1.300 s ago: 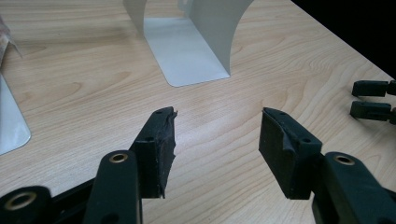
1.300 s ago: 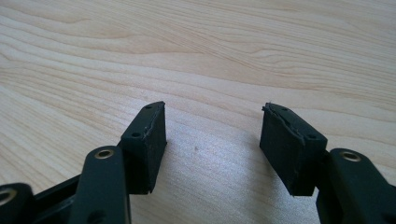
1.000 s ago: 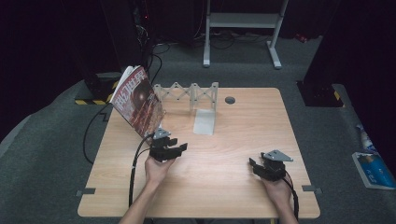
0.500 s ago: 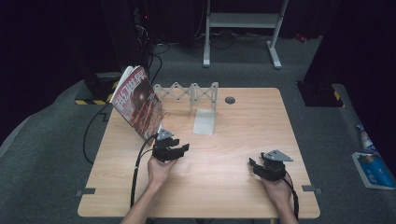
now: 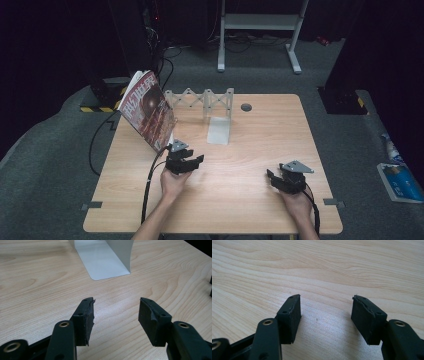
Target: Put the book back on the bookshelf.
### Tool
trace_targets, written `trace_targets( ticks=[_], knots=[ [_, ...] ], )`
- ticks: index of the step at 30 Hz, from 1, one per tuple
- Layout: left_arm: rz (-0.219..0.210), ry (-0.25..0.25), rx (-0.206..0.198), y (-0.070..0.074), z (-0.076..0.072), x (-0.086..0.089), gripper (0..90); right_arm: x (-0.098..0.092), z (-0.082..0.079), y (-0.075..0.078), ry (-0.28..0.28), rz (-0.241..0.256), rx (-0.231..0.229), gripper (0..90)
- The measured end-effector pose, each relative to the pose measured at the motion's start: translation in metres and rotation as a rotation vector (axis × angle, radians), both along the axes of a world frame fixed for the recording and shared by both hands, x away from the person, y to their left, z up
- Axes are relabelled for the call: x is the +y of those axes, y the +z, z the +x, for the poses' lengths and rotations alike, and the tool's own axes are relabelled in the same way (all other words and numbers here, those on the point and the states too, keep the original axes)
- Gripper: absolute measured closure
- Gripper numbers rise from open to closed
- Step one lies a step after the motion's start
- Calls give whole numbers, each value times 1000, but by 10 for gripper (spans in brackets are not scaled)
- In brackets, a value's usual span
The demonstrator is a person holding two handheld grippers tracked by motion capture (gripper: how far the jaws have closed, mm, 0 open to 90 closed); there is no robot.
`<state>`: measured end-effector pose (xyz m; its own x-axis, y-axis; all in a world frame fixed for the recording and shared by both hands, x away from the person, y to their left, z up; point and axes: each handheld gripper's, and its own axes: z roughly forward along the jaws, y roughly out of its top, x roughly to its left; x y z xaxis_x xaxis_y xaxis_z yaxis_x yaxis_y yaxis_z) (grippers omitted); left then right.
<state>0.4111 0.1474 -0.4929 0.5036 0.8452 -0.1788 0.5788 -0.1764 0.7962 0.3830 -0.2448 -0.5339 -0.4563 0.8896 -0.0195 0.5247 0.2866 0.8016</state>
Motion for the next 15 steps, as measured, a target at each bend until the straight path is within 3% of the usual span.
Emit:
trace_targets(
  ticks=[15],
  knots=[
    [38,31,-5,-10,5,-5,459,0,0,0,-1,1,1,407]
  ],
)
